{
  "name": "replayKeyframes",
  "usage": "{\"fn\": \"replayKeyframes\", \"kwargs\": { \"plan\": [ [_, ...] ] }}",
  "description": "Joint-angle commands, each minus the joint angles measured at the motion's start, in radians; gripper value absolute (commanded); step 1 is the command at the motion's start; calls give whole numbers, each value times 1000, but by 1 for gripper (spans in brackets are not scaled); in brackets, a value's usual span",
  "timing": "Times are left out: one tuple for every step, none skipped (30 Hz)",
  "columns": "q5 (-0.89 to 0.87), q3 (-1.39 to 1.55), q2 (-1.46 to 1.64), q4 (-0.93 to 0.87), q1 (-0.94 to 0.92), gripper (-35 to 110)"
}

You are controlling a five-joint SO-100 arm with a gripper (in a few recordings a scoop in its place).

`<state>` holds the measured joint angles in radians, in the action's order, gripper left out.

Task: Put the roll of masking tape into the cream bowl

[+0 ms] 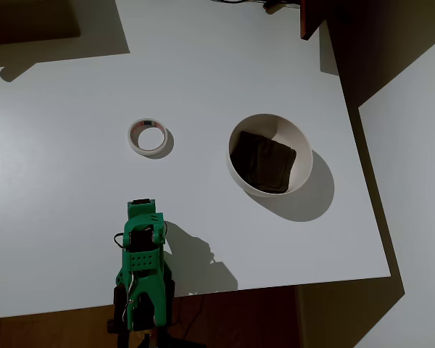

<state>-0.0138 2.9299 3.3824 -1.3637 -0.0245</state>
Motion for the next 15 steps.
{"fn": "replayKeyframes", "kwargs": {
  "plan": [
    [-14, -17, 8, -18, 5, -8],
    [-14, -17, 8, -18, 5, -8],
    [-14, -17, 8, -18, 5, -8],
    [-14, -17, 8, -18, 5, -8],
    [-14, -17, 8, -18, 5, -8],
    [-14, -17, 8, -18, 5, -8],
    [-14, -17, 8, -18, 5, -8],
    [-15, -17, 8, -18, 3, -8],
    [-15, -17, 8, -18, 3, -8],
    [-17, -17, 8, -18, 3, -8],
    [-17, -17, 8, -18, 2, -8],
    [-18, -17, 8, -18, -2, -8],
    [-21, -17, 8, -18, -3, -8],
    [-21, -17, 8, -18, -3, -8],
    [-23, -17, 8, -18, -5, -8]
  ]
}}
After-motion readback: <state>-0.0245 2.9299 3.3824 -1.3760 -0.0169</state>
